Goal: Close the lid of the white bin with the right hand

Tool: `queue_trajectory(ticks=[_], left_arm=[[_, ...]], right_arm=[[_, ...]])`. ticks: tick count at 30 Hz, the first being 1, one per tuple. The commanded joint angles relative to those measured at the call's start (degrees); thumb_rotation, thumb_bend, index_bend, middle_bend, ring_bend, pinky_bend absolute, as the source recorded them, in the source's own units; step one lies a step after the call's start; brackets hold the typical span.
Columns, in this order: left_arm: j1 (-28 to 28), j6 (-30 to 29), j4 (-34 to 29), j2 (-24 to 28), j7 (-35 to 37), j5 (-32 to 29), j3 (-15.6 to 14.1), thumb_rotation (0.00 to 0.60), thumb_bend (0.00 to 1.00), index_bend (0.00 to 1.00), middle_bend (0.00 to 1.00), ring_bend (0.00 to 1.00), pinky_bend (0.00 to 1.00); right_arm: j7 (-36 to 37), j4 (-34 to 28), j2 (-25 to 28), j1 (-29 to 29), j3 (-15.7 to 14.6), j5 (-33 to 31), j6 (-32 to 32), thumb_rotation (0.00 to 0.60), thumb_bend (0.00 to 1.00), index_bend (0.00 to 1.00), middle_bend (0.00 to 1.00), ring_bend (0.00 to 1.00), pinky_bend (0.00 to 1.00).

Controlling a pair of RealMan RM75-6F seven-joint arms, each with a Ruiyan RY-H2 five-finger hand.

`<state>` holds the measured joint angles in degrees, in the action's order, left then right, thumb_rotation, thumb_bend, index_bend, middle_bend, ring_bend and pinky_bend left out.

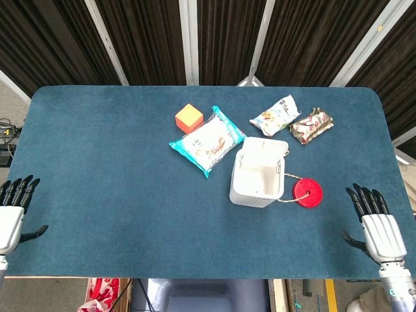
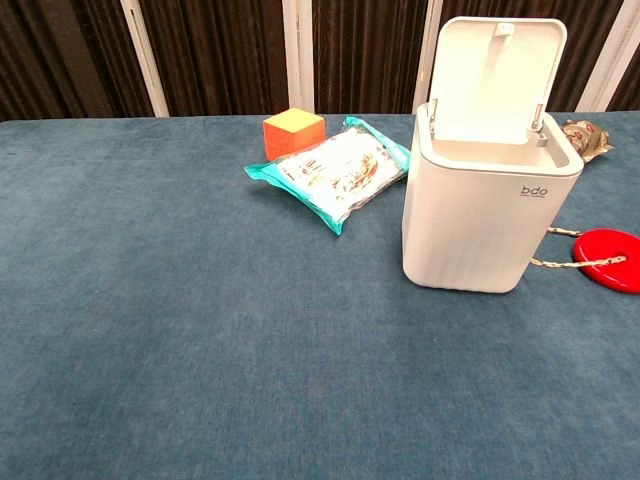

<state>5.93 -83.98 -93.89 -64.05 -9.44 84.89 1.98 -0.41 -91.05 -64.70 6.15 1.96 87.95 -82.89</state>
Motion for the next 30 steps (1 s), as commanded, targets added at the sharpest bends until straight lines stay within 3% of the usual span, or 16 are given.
queue_trajectory(ticks=[1,15,17,19,22,24,27,30], left_arm=[[0.0,0.0,0.0,0.0,0.0,0.0,0.0,0.6,0.0,0.0,0.0,0.0,0.0],[-0.3,-0.6,0.1,0.2,0.4,0.0,0.1,0.6,0.0,0.0,0.0,0.0,0.0],[-0.3,-0.5,0.1,0.2,0.6,-0.1,0.1,0.6,0.0,0.0,0.0,0.0,0.0],[-0.4,-0.4,0.0,0.4,0.7,-0.4,0.1,0.6,0.0,0.0,0.0,0.0,0.0],[-0.4,-0.3,-0.4,0.8,1.3,-0.6,0.2,0.6,0.0,0.0,0.0,0.0,0.0],[-0.2,0.1,-0.5,1.0,1.9,-0.7,0.2,0.6,0.0,0.0,0.0,0.0,0.0],[0.0,0.6,-0.6,1.0,1.9,-0.8,0.3,0.6,0.0,0.0,0.0,0.0,0.0],[0.3,1.1,-0.8,1.0,1.7,-0.8,0.2,0.6,0.0,0.0,0.0,0.0,0.0]], right_arm=[[0.0,0.0,0.0,0.0,0.0,0.0,0.0,0.6,0.24,0.0,0.0,0.0,0.0],[-0.1,-1.8,0.7,0.4,1.1,1.4,-1.8,0.6,0.24,0.0,0.0,0.0,0.01],[0.9,-3.4,1.5,0.8,1.8,1.0,-1.5,0.6,0.24,0.0,0.0,0.0,0.07],[2.9,-6.6,3.3,1.9,3.0,-0.5,0.0,0.6,0.24,0.0,0.0,0.03,0.2],[6.9,-12.9,7.8,4.9,6.6,-6.6,5.3,0.6,0.25,0.0,0.1,0.2,0.42],[8.6,-16.1,10.6,6.9,8.8,-10.8,9.2,0.6,0.32,0.0,0.27,0.37,0.56],[9.7,-18.4,13.2,9.3,11.1,-15.0,13.1,0.6,0.43,0.0,0.44,0.54,0.66],[9.8,-19.9,15.5,12.4,13.9,-19.4,17.1,0.6,0.52,0.0,0.54,0.64,0.72]])
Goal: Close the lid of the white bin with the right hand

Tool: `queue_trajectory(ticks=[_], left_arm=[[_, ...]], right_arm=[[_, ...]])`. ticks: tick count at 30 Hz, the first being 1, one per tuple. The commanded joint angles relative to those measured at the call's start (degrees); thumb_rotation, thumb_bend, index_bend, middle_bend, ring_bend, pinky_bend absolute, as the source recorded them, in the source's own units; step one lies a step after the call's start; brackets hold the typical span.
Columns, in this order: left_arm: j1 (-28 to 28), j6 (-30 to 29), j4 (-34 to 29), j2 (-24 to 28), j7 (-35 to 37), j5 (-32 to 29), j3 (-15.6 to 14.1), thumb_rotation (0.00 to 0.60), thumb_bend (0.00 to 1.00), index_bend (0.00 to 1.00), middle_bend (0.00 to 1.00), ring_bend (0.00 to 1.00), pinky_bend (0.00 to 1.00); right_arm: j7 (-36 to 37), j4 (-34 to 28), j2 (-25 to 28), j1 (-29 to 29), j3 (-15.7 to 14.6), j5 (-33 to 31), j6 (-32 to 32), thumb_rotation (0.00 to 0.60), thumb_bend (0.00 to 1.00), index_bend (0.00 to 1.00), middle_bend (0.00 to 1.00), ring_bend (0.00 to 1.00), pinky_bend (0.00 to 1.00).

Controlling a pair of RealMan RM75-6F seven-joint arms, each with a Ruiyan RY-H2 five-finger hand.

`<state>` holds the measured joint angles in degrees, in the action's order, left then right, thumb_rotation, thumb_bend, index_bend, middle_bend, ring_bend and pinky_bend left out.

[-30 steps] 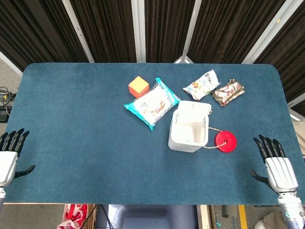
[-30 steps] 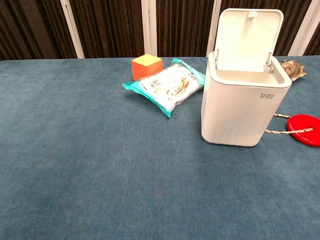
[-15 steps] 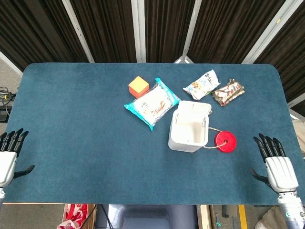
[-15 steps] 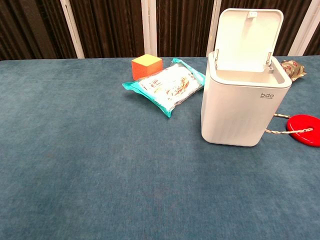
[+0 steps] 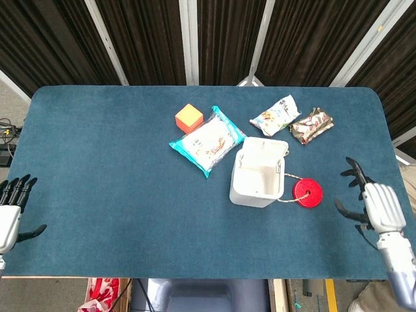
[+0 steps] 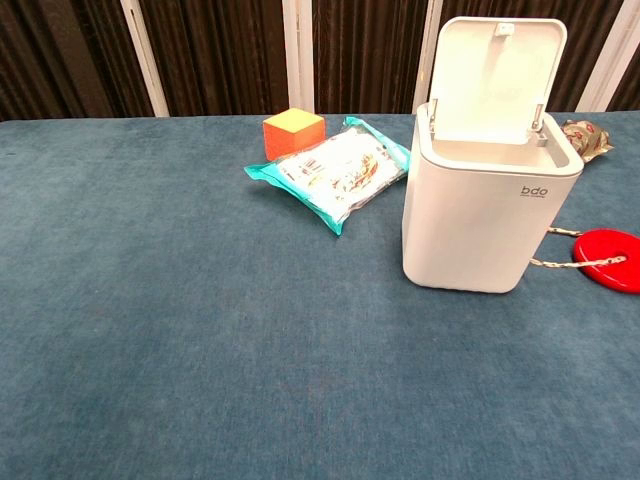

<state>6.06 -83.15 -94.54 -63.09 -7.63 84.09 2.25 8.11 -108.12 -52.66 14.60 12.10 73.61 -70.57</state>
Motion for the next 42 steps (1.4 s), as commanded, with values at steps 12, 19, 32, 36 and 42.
queue_trajectory(ticks=[12,19,32,36,42], left_arm=[[0.6,1.4,-0.7,0.1,0.2,-1.0,0.1,0.6,0.0,0.0,0.0,0.0,0.0],[1.0,2.2,-0.7,0.1,0.1,-1.3,0.2,0.6,0.0,0.0,0.0,0.0,0.0],[1.3,2.9,-0.6,0.5,1.4,-1.6,0.1,0.6,0.0,0.0,0.0,0.0,0.0],[1.3,3.0,-0.7,0.6,1.7,-1.5,0.0,0.6,0.0,0.0,0.0,0.0,0.0],[1.3,3.0,-0.8,0.7,1.9,-1.5,-0.1,0.6,0.0,0.0,0.0,0.0,0.0]], right_arm=[[-3.3,-6.5,8.2,12.9,8.7,-19.0,14.6,0.6,0.69,0.01,0.73,0.81,0.81],[-8.3,-7.1,6.6,18.8,9.5,-27.9,17.5,0.6,0.72,0.12,0.77,0.85,0.83],[-17.3,-7.9,3.4,27.3,8.0,-40.7,17.4,0.6,0.73,0.22,0.77,0.85,0.83],[-19.1,-8.8,2.8,29.0,7.6,-42.9,17.1,0.6,0.73,0.22,0.77,0.85,0.83],[-21.3,-11.1,2.6,31.3,6.7,-45.7,17.1,0.6,0.73,0.22,0.77,0.85,0.83]])
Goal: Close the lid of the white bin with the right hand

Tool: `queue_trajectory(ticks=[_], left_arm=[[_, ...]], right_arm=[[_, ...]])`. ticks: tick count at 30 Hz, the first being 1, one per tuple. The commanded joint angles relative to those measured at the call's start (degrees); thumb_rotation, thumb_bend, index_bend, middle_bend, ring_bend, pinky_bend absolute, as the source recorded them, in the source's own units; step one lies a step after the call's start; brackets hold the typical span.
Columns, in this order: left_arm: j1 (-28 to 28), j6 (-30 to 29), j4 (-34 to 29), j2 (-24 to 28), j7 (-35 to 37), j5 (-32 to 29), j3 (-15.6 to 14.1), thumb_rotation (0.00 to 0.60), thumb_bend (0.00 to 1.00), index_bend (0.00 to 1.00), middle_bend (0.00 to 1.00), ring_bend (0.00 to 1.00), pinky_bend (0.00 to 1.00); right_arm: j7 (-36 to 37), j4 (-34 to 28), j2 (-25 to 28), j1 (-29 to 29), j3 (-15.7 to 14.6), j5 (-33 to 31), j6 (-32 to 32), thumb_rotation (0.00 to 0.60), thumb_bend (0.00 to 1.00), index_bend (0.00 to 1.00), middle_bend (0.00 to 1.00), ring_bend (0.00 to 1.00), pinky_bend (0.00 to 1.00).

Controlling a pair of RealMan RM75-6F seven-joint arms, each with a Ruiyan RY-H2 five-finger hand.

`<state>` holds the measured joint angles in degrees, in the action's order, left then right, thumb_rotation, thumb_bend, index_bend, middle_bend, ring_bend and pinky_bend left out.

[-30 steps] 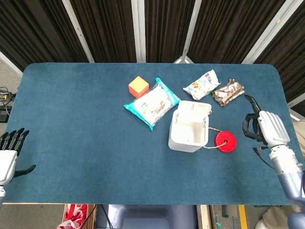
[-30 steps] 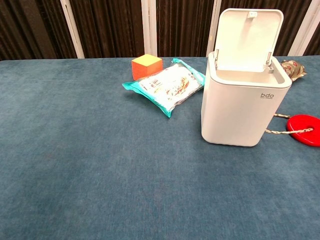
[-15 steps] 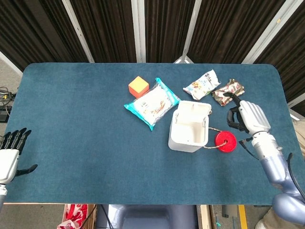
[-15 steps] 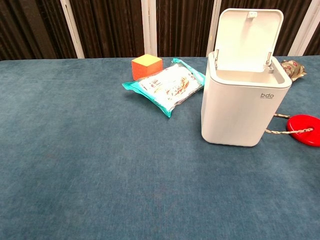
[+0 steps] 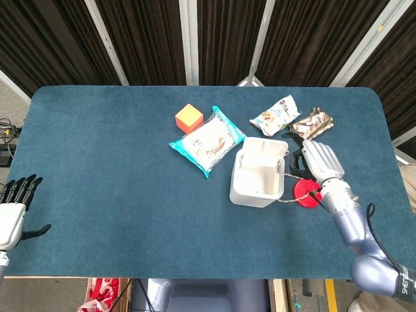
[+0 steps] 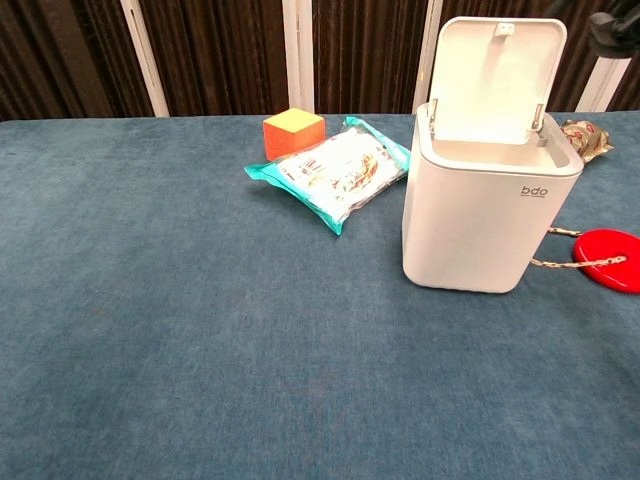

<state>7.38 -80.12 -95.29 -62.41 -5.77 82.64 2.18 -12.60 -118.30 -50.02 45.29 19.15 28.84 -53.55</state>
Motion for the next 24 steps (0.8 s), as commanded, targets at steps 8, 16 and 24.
queue_trajectory(ticks=[8,16,24], left_arm=[[0.0,0.1,-0.2,0.1,0.2,-0.1,-0.1,0.6,0.0,0.0,0.0,0.0,0.0],[0.0,0.2,-0.2,0.1,0.1,-0.3,-0.1,0.6,0.0,0.0,0.0,0.0,0.0],[0.0,0.0,-0.4,0.0,-0.3,-0.3,-0.2,0.6,0.0,0.0,0.0,0.0,0.0]], right_arm=[[-2.0,-5.3,0.9,1.7,-1.5,-0.7,-0.3,0.6,0.73,0.22,0.77,0.85,0.83],[-1.8,-10.4,2.1,0.9,-3.0,2.6,-0.5,0.6,0.74,0.22,0.77,0.85,0.83],[-0.9,-12.7,2.7,-0.3,-4.7,4.9,-0.6,0.6,0.74,0.22,0.77,0.85,0.83]])
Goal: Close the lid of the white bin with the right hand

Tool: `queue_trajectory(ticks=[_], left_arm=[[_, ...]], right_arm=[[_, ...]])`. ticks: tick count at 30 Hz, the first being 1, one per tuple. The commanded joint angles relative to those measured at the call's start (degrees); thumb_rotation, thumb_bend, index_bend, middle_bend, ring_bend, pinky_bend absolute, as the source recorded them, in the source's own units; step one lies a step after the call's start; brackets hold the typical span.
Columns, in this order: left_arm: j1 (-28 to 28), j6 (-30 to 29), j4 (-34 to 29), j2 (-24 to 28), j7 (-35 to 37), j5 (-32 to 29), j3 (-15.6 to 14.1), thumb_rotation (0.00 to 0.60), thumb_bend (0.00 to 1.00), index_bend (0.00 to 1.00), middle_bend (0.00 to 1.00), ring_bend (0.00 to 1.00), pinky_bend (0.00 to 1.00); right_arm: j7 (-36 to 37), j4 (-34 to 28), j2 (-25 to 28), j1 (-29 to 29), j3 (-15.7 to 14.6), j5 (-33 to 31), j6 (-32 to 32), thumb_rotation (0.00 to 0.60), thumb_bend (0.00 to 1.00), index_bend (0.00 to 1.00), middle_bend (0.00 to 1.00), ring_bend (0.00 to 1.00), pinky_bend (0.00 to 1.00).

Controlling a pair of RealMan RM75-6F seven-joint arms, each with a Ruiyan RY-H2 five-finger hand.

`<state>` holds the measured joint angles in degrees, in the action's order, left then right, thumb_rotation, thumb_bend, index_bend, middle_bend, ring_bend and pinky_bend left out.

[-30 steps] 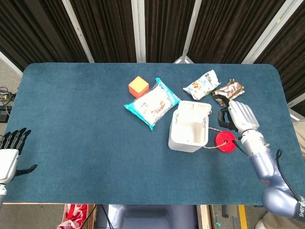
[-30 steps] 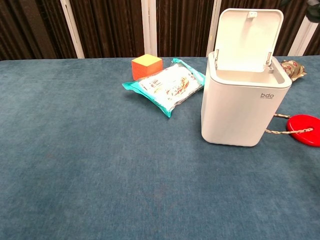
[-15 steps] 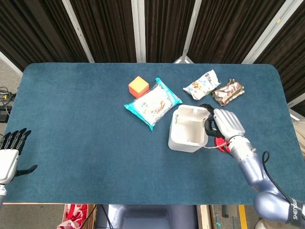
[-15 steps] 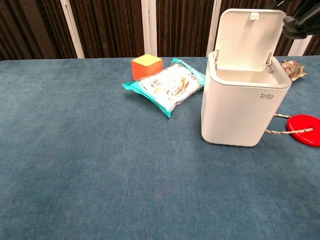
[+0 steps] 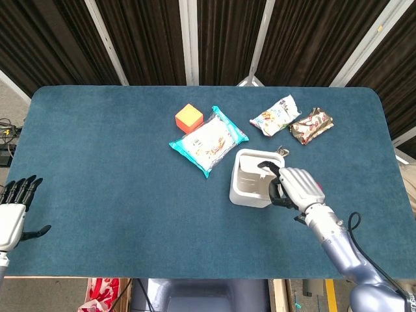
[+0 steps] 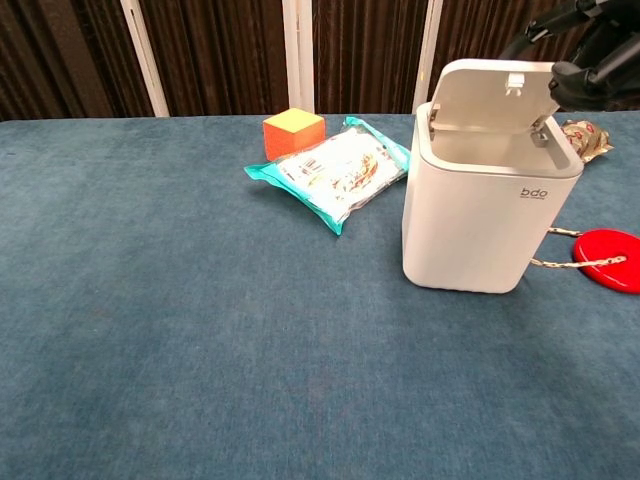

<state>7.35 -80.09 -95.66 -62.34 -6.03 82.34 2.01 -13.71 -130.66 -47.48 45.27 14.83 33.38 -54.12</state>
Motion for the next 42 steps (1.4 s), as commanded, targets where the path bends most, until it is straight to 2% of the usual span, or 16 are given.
queue_trajectory(ticks=[1,22,42], left_arm=[[0.0,0.0,0.0,0.0,-0.1,0.1,0.0,0.6,0.0,0.0,0.0,0.0,0.0],[-0.3,-1.0,0.3,-0.3,-0.8,0.9,-0.3,0.6,0.0,0.0,0.0,0.0,0.0],[-0.4,-1.1,0.3,-0.3,-0.9,0.8,-0.3,0.6,0.0,0.0,0.0,0.0,0.0]], right_arm=[[0.3,-0.5,0.3,-0.4,-0.6,0.7,-0.1,0.6,0.74,0.22,0.77,0.85,0.83],[-2.0,-2.0,-2.9,-2.4,-6.1,5.0,-2.6,0.6,0.77,0.22,0.77,0.85,0.83],[-5.1,-0.7,-6.8,-1.8,-9.2,4.0,-4.2,0.6,0.77,0.22,0.77,0.85,0.83]])
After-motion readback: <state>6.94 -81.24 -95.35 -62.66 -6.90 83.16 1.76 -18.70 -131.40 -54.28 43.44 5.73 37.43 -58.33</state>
